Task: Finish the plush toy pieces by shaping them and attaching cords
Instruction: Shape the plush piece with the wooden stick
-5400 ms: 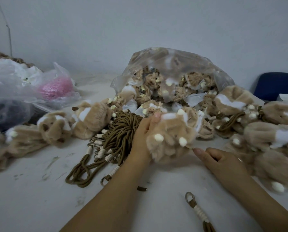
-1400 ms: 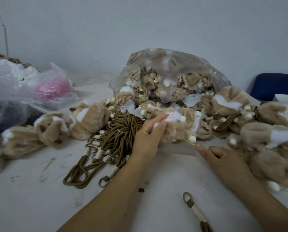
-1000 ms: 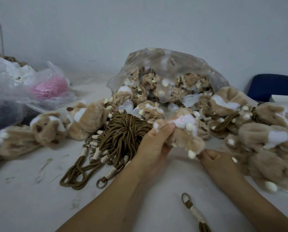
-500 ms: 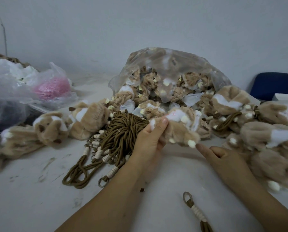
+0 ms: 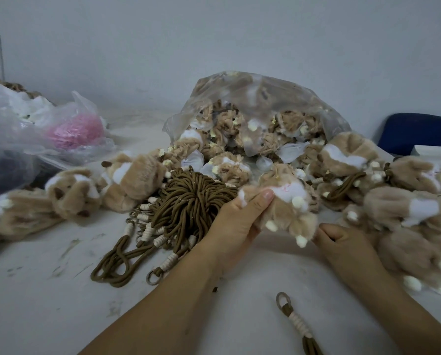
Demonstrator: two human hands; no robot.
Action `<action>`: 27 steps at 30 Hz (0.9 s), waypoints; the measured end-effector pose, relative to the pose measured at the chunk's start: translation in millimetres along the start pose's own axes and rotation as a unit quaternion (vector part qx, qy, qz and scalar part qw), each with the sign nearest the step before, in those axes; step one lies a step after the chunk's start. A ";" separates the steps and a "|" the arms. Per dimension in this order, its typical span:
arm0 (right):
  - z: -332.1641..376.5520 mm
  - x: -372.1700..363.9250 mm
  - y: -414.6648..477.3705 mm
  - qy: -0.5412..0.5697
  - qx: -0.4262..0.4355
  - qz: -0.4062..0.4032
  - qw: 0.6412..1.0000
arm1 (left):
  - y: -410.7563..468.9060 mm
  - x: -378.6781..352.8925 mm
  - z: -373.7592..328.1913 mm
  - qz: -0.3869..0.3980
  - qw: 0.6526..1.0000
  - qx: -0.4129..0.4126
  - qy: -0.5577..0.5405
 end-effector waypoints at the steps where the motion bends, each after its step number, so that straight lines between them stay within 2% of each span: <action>1: 0.7 -2.5 -1.2 -0.004 -0.009 -0.002 1.000 | -0.1 -0.4 0.2 -0.008 1.000 -0.004 0.021; 5: 3.3 -16.0 -7.9 0.009 -0.047 -0.019 0.999 | -0.5 3.4 0.1 -0.072 0.991 -0.014 0.113; 11: 9.4 -18.9 -9.9 -0.005 -0.067 -0.002 0.998 | 1.1 13.9 0.2 -0.106 0.980 0.020 0.169; 18: 3.7 -9.9 -4.2 -0.041 -0.047 -0.003 0.998 | 1.6 18.5 1.3 -0.146 0.974 0.020 0.170; 22: 2.8 -5.8 -4.3 -0.068 -0.020 0.008 0.997 | 2.2 22.4 -0.2 -0.147 0.976 0.052 0.154; 27: 4.0 -8.9 -6.8 -0.061 -0.033 0.015 0.997 | 2.2 19.0 2.5 -0.155 0.972 0.044 0.172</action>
Point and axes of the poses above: each hand's wrist, its own y-axis towards the middle knuckle, its own x-axis out of the back of the hand, z = x × y, the point moved 3 cm from there along y, towards the middle knuckle, and after that the axes turned 12 degrees about -x, right-handed, at the moved point
